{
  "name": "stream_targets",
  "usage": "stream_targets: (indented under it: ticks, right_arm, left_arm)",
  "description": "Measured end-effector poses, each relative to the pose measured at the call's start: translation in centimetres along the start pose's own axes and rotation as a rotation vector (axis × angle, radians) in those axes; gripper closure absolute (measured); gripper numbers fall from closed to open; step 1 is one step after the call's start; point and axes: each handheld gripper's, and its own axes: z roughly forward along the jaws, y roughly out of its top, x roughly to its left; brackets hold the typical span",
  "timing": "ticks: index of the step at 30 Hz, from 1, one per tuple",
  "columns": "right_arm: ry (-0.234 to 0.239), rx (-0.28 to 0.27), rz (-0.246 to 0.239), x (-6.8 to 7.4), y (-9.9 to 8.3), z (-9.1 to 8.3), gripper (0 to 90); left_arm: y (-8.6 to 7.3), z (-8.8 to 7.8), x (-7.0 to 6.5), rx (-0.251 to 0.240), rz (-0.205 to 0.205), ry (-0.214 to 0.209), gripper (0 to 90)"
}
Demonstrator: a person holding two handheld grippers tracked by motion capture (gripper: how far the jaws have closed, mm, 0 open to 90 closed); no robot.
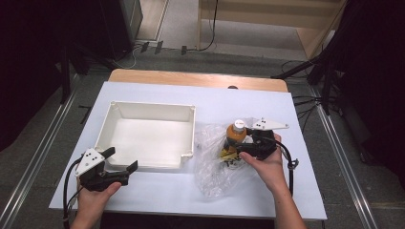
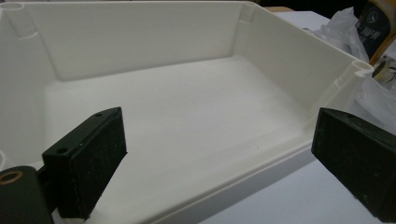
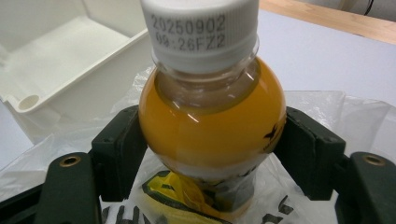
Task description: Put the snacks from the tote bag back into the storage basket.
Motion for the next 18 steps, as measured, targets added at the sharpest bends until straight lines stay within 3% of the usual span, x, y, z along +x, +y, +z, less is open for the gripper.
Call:
stream_targets:
  ticks: [7,18]
  right_arm:
    - [-0.014,0.029,-0.008,0.19,0.20,0.82,29.4]
    - [-0.031,0.036,-0.024,0.47,0.21,0.58,31.4]
  left_arm:
    - [0.02,-0.32,0.13,-0.007,-0.004,0.004,3.5]
    - [0.14,-0.25,0.19,-0.013,-0.003,0.000,3.6]
